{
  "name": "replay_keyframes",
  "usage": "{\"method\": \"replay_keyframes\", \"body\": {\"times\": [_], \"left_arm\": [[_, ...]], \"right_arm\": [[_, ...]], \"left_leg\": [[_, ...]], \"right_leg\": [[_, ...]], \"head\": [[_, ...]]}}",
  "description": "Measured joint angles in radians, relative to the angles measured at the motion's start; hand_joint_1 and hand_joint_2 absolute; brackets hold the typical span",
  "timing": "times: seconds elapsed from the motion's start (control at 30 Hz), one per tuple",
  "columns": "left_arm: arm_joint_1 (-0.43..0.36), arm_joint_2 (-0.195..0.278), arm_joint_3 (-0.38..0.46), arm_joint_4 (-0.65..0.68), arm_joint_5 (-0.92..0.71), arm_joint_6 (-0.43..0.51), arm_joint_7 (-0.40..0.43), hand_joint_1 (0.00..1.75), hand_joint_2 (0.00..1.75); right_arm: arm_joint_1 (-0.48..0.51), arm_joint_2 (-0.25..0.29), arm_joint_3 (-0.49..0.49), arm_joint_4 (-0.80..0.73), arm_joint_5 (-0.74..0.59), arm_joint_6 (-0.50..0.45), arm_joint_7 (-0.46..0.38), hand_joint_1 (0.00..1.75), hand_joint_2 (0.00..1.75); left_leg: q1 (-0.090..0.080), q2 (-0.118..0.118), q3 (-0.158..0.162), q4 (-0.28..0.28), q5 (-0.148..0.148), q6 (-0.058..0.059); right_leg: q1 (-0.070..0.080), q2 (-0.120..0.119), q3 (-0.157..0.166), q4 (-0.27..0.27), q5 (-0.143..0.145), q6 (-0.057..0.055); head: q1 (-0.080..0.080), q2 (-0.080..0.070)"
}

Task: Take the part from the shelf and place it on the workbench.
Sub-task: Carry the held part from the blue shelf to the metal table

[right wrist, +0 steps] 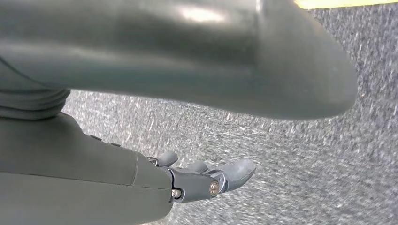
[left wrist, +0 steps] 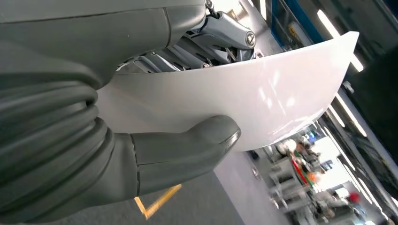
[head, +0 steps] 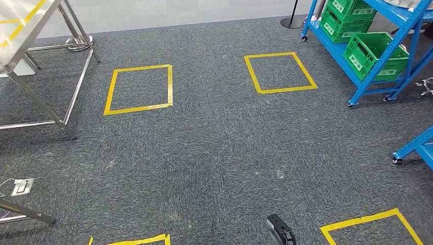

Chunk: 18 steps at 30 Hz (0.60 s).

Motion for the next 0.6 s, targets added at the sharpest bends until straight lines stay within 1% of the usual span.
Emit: {"method": "replay_keyframes", "body": {"times": [0.03, 0.07, 0.1, 0.13, 0.17, 0.2, 0.23, 0.27, 0.3, 0.33, 0.37, 0.4, 0.43, 0.47, 0.5, 0.53, 0.57, 0.6], "left_arm": [[-0.001, 0.001, 0.000, 0.001, 0.000, -0.002, 0.000, 1.75, 1.75], [-0.001, 0.000, 0.000, 0.002, 0.001, -0.004, 0.000, 1.75, 1.75], [0.001, 0.000, 0.000, 0.004, 0.001, -0.006, 0.001, 1.75, 1.75], [0.002, 0.000, 0.000, 0.005, 0.001, -0.007, 0.001, 1.75, 1.75], [0.001, 0.001, 0.000, 0.007, 0.001, -0.007, 0.001, 1.75, 1.75], [0.000, 0.003, 0.000, 0.007, 0.001, -0.007, 0.001, 1.75, 1.75], [-0.003, 0.004, 0.000, 0.007, 0.001, -0.007, 0.001, 1.75, 1.75], [-0.006, 0.005, 0.000, 0.007, 0.001, -0.007, 0.001, 1.75, 1.75], [-0.009, 0.006, 0.000, 0.008, 0.001, -0.007, 0.001, 1.75, 1.75], [-0.010, 0.008, 0.000, 0.008, 0.001, -0.007, 0.001, 1.75, 1.75], [-0.011, 0.010, 0.000, 0.008, 0.001, -0.008, 0.001, 1.75, 1.75], [-0.012, 0.014, 0.000, 0.008, 0.001, -0.008, 0.001, 1.75, 1.75], [-0.013, 0.018, 0.000, 0.008, 0.001, -0.008, 0.001, 1.75, 1.75], [-0.015, 0.021, 0.000, 0.007, 0.002, -0.008, 0.000, 1.75, 1.75], [-0.016, 0.021, 0.001, 0.006, 0.002, -0.008, 0.000, 1.75, 1.75], [-0.015, 0.020, 0.000, 0.005, 0.003, -0.008, 0.000, 1.75, 1.75], [-0.012, 0.018, 0.000, 0.005, 0.003, -0.008, 0.000, 1.75, 1.75], [-0.008, 0.016, 0.000, 0.005, 0.003, -0.008, 0.000, 1.75, 1.75]], "right_arm": [[0.002, 0.000, 0.000, 0.000, 0.001, 0.000, 0.000, 0.00, 0.00], [0.003, 0.000, 0.000, 0.000, 0.002, 0.000, 0.000, 0.00, 0.00], [0.003, 0.000, 0.000, 0.000, 0.003, 0.000, 0.000, 0.00, 0.00], [0.003, 0.000, 0.000, 0.000, 0.004, 0.000, 0.000, 0.00, 0.00], [0.002, 0.000, 0.000, 0.000, 0.005, 0.000, 0.000, 0.00, 0.00], [0.002, 0.001, 0.000, 0.000, 0.006, 0.000, 0.000, 0.00, 0.00], [0.001, 0.001, 0.000, 0.000, 0.007, 0.000, 0.000, 0.00, 0.00], [0.000, 0.002, 0.000, 0.000, 0.008, 0.000, 0.000, 0.00, 0.00], [0.000, 0.002, 0.000, 0.000, 0.008, 0.000, 0.000, 0.00, 0.00], [-0.001, 0.002, 0.000, 0.000, 0.009, 0.000, 0.000, 0.00, 0.00], [-0.002, 0.003, 0.000, 0.000, 0.010, 0.000, 0.001, 0.00, 0.00], [-0.003, 0.003, 0.000, 0.000, 0.011, 0.000, 0.001, 0.00, 0.00], [-0.005, 0.003, 0.000, 0.000, 0.011, 0.000, 0.001, 0.00, 0.00], [-0.006, 0.003, 0.001, 0.000, 0.012, 0.000, 0.001, 0.00, 0.00], [-0.005, 0.003, 0.001, 0.000, 0.013, 0.001, 0.001, 0.00, 0.00], [-0.004, 0.004, 0.001, 0.000, 0.013, 0.001, 0.002, 0.00, 0.00], [-0.003, 0.004, 0.001, 0.000, 0.014, 0.001, 0.003, 0.00, 0.00], [-0.002, 0.004, 0.001, 0.000, 0.015, 0.001, 0.004, 0.00, 0.00]], "left_leg": [[-0.001, 0.031, -0.027, 0.058, -0.030, -0.004], [0.001, 0.047, -0.056, 0.119, -0.055, -0.007], [0.003, 0.054, -0.075, 0.160, -0.066, -0.010], [0.005, 0.058, -0.078, 0.170, -0.059, -0.013], [0.007, 0.065, -0.062, 0.143, -0.037, -0.015], [0.008, 0.079, -0.029, 0.086, -0.006, -0.016], [0.005, 0.107, 0.006, 0.021, 0.017, -0.016], [0.002, 0.128, 0.034, -0.031, 0.033, -0.010], [-0.001, 0.142, 0.050, -0.062, 0.039, -0.002], [-0.004, 0.144, 0.054, -0.072, 0.037, 0.007], [-0.004, 0.128, 0.053, -0.073, 0.039, 0.016], [-0.003, 0.114, 0.052, -0.073, 0.041, 0.023], [0.000, 0.101, 0.051, -0.074, 0.042, 0.028], [0.002, 0.089, 0.051, -0.076, 0.044, 0.034], [0.005, 0.078, 0.051, -0.077, 0.046, 0.039], [0.005, 0.065, 0.050, -0.077, 0.046, 0.042], [0.005, 0.052, 0.049, -0.076, 0.047, 0.045], [0.005, 0.038, 0.047, -0.076, 0.047, 0.046]], "right_leg": [[0.001, -0.013, 0.001, -0.001, -0.001, -0.004], [0.002, -0.028, 0.002, -0.001, -0.002, -0.005], [0.002, -0.043, 0.002, 0.000, -0.004, -0.006], [0.002, -0.058, 0.002, 0.001, -0.006, -0.006], [0.001, -0.072, 0.003, 0.003, -0.009, -0.004], [0.001, -0.085, 0.005, 0.005, -0.013, -0.001], [0.002, -0.098, 0.007, 0.008, -0.017, 0.003], [0.005, -0.109, 0.009, 0.011, -0.022, 0.008], [0.008, -0.121, 0.012, 0.013, -0.026, 0.013], [0.012, -0.133, 0.014, 0.014, -0.030, 0.018], [0.014, -0.145, 0.017, 0.015, -0.032, 0.022], [0.013, -0.150, 0.018, 0.015, -0.036, 0.028], [0.010, -0.135, 0.016, 0.023, -0.043, 0.035], [0.006, -0.108, 0.007, 0.047, -0.059, 0.041], [0.003, -0.072, -0.012, 0.090, -0.083, 0.046], [0.001, -0.040, -0.041, 0.151, -0.112, 0.050], [0.000, -0.024, -0.075, 0.216, -0.139, 0.051], [0.000, -0.018, -0.104, 0.268, -0.153, 0.052]], "head": [[-0.002, 0.000], [-0.002, 0.000], [-0.002, 0.000], [-0.003, 0.000], [-0.002, 0.000], [-0.003, 0.000], [-0.003, 0.000], [-0.002, 0.000], [-0.001, 0.000], [0.000, 0.000], [0.001, 0.000], [0.002, 0.000], [0.002, 0.000], [0.003, 0.000], [0.005, 0.000], [0.008, 0.000], [0.010, 0.000], [0.011, 0.000]]}}
